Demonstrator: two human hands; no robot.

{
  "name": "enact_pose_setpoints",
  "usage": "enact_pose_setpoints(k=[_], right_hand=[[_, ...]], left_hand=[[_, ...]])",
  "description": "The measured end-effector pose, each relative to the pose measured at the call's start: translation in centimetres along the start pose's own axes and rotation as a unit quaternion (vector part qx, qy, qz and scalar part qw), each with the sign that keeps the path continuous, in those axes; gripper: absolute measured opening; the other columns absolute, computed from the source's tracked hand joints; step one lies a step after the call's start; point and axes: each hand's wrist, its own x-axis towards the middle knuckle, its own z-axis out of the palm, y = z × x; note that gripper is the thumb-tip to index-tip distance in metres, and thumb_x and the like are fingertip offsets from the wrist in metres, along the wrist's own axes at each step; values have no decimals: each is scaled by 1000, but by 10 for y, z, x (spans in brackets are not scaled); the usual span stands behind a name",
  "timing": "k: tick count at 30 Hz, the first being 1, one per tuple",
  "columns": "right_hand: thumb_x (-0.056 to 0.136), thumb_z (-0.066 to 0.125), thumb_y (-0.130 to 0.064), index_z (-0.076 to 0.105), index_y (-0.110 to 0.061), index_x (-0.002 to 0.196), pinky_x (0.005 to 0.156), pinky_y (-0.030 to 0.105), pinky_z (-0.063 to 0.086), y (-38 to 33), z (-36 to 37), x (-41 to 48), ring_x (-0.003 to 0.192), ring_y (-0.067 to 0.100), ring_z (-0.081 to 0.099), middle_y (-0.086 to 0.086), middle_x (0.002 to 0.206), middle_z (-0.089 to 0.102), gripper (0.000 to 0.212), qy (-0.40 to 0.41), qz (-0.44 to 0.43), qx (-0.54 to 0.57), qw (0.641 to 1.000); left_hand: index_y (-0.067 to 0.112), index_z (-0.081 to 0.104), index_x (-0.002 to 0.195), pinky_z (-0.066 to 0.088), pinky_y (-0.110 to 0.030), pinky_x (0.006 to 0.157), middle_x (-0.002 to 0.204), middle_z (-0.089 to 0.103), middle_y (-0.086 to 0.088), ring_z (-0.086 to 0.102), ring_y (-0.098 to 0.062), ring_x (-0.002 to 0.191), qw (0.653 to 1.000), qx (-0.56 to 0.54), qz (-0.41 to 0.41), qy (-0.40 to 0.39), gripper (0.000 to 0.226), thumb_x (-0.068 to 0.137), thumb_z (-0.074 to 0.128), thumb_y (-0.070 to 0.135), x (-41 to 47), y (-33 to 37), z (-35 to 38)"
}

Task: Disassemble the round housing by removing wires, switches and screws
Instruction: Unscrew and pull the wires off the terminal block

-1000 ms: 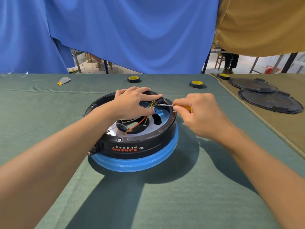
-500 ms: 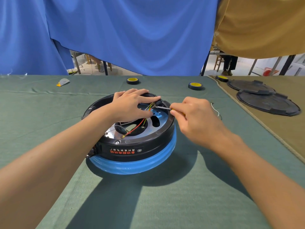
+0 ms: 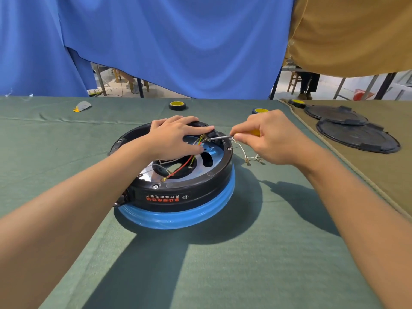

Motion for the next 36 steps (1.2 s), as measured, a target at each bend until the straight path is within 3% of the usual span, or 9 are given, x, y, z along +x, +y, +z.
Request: enact_pose_setpoints(k=[3,8,25,30,36], right_hand=[[96,55,-19,72,-8,90,68,37,38,-7,11,-12,69,22,48,9,73,55,21,24,-22,-52,998],[97,51,-19,69,-6,99,67,40,43,-14,18,-22,74,29,51,7,82,49,23,39,-20,-71,997],[93,57,-15,72,-7,91,64,32,37,-5,21,-16,68,22,52,8,74,57,17,55,-34,-24,998],[95,55,-17,71,-8,91,66,38,43,-6,22,-18,70,22,51,6,74,54,19,68,-14,-35,997],[95,56,-19,73,-10,89,64,37,42,-9,20,-18,68,19,50,6,73,57,20,45,-34,-27,998]], left_hand=[[69,23,135,9,-45,114,159,22,13,14,-15,148,1000,-1,-1,2,52,93,50,55,0,-1,1],[69,23,136,8,-45,114,159,22,13,13,-16,148,1000,-3,0,1,51,93,50,56,1,-1,1],[72,20,132,7,-47,114,159,22,14,12,-15,148,1000,-6,3,0,51,93,49,57,1,-2,1],[72,18,132,7,-48,114,160,21,13,12,-16,148,1000,-3,6,-4,52,93,49,57,0,-2,1],[67,22,138,10,-49,114,161,20,11,12,-18,149,1000,7,10,-1,54,93,50,58,-2,-1,-1]])
